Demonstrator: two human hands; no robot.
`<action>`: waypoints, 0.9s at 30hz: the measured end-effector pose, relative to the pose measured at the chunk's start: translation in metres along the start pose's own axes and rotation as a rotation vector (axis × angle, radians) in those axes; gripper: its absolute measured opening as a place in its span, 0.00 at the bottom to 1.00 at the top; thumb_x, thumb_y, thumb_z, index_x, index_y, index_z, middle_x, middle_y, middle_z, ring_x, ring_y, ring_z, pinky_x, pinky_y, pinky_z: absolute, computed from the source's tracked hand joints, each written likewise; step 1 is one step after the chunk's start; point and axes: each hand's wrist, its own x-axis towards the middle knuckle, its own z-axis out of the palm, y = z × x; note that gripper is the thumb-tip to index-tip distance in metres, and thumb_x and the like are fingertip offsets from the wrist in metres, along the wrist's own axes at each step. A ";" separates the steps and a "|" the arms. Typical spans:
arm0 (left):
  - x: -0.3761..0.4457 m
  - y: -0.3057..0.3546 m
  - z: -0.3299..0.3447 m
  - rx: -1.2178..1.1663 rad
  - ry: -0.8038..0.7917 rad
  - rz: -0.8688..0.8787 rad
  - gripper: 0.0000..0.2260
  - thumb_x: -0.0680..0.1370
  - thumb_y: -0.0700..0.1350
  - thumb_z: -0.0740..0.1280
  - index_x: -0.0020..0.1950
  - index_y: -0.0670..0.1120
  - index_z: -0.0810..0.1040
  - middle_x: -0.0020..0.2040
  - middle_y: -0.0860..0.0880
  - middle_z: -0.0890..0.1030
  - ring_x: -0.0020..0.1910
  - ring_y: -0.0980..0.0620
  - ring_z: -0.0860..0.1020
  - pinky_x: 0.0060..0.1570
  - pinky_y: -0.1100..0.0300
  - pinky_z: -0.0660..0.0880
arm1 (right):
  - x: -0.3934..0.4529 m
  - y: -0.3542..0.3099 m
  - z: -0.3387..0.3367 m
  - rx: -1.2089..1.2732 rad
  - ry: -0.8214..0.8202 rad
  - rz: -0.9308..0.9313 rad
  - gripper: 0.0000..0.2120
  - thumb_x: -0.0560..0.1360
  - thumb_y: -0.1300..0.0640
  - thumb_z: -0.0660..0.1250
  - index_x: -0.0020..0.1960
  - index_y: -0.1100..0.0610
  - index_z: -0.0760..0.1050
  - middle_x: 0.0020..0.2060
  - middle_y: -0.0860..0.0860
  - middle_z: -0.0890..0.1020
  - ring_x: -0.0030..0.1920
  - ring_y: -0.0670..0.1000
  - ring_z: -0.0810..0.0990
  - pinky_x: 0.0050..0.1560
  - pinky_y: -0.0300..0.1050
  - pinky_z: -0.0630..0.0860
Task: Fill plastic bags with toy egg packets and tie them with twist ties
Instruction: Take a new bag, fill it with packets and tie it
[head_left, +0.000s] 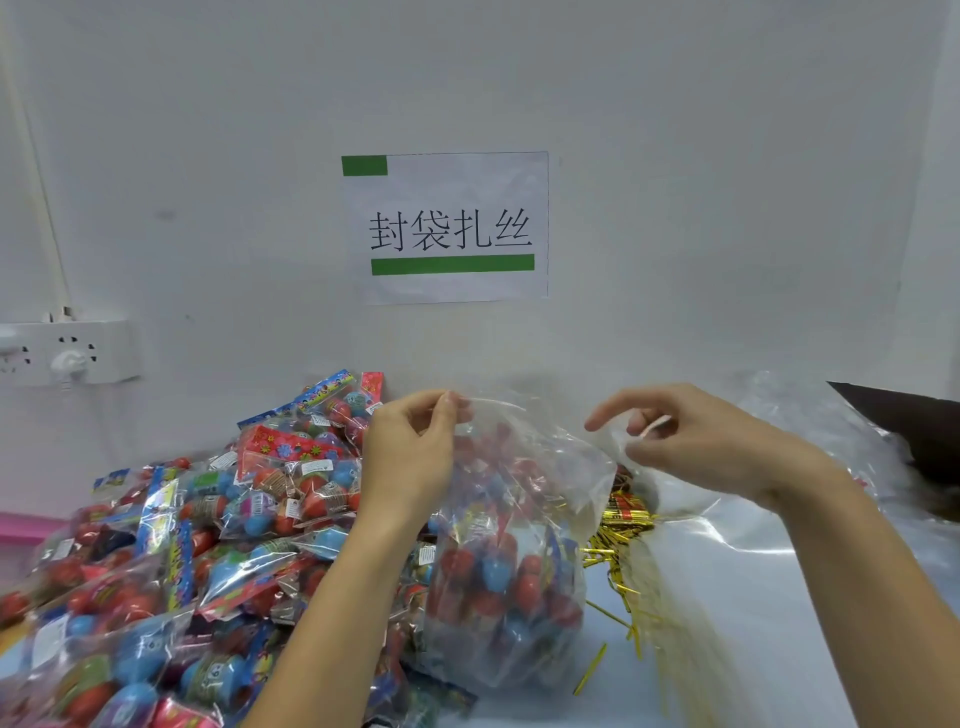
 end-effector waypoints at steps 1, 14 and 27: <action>0.001 -0.001 -0.001 -0.002 0.000 -0.011 0.11 0.83 0.43 0.63 0.48 0.44 0.85 0.44 0.49 0.87 0.45 0.50 0.86 0.52 0.45 0.82 | -0.002 0.002 -0.001 -0.019 -0.085 0.036 0.21 0.75 0.62 0.70 0.51 0.33 0.81 0.47 0.49 0.77 0.38 0.43 0.77 0.39 0.34 0.75; 0.004 0.000 -0.007 -0.037 0.122 0.047 0.11 0.83 0.45 0.64 0.47 0.48 0.85 0.43 0.53 0.86 0.46 0.54 0.85 0.47 0.54 0.80 | 0.011 0.007 0.018 -0.060 0.221 -0.030 0.10 0.75 0.60 0.72 0.37 0.49 0.83 0.37 0.46 0.85 0.38 0.46 0.84 0.40 0.41 0.77; -0.003 -0.016 -0.005 0.239 -0.149 -0.046 0.10 0.82 0.47 0.65 0.49 0.49 0.86 0.43 0.54 0.86 0.44 0.57 0.83 0.50 0.58 0.80 | 0.011 0.015 0.019 -0.096 0.271 0.042 0.10 0.72 0.68 0.74 0.37 0.55 0.80 0.34 0.48 0.84 0.28 0.36 0.80 0.28 0.26 0.68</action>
